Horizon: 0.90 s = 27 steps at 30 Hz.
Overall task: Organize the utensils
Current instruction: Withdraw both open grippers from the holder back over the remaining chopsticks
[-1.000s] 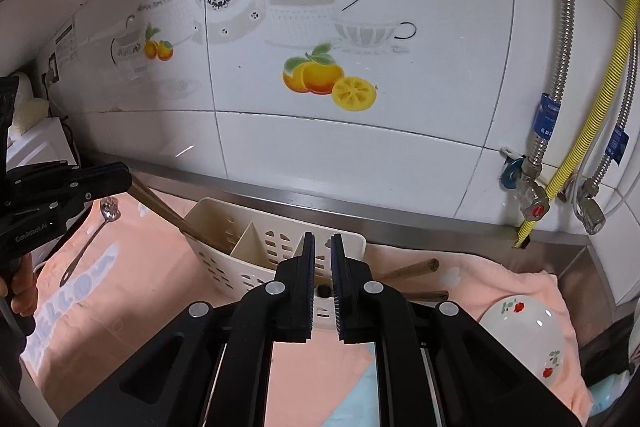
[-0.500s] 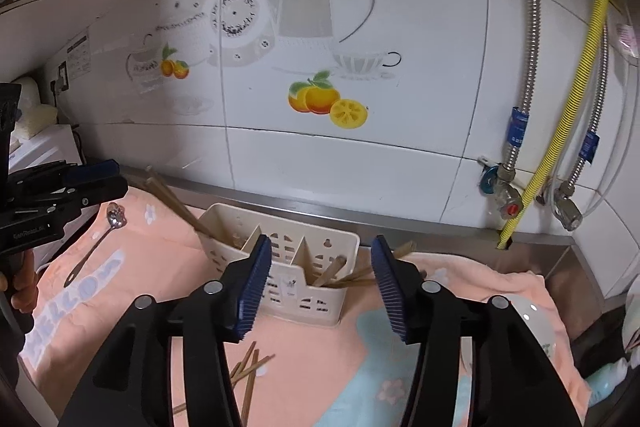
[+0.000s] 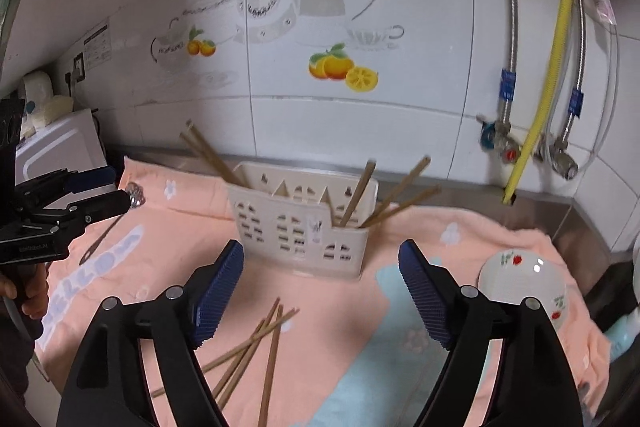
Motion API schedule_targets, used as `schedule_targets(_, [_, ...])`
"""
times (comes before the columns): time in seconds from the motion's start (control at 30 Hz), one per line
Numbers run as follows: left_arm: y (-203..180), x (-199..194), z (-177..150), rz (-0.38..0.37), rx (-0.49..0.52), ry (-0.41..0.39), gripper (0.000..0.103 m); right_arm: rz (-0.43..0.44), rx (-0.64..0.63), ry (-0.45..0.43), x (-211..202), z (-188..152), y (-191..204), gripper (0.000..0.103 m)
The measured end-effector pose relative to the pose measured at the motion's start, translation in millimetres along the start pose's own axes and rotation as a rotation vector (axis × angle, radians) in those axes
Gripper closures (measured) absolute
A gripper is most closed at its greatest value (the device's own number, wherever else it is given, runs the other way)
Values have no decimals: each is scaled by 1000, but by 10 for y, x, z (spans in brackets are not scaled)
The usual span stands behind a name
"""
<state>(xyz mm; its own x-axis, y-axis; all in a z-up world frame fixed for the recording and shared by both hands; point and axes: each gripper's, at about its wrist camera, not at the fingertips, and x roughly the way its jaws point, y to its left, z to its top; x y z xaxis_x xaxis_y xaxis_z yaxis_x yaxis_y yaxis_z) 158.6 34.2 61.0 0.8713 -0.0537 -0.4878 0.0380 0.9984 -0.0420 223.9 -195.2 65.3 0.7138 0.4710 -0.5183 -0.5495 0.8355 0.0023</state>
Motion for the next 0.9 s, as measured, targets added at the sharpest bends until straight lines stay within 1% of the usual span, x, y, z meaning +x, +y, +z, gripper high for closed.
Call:
schedule_targets(0.07, [-20, -16, -105, 15, 12, 11, 32, -3, -4, 12, -5, -94, 35, 25])
schedule_targets(0.17, [-33, -39, -261, 17, 10, 29, 25, -2, -8, 25, -12, -217, 86, 24])
schedule_targets(0.33, [-60, -63, -496, 17, 1, 58, 25, 5, -8, 43, -19, -409, 184, 24])
schedule_targets(0.47, [-67, -72, -643, 25, -6, 79, 20, 12, -7, 60, -26, -561, 247, 22])
schedule_targets(0.53, [-64, -78, -715, 20, -15, 92, 19, 12, -9, 69, -34, -639, 275, 22])
schedule_targets(0.6, [-68, -91, -774, 28, -19, 98, 13, 12, -12, 81, -41, -741, 311, 21])
schedule_targets(0.8, [-65, -92, -970, 36, -30, 129, 10, 27, 13, 111, -58, -1033, 364, 21])
schedule_targets(0.9, [-66, -77, -1079, 46, -37, 143, 9, 18, 4, 130, -45, -1180, 425, 21])
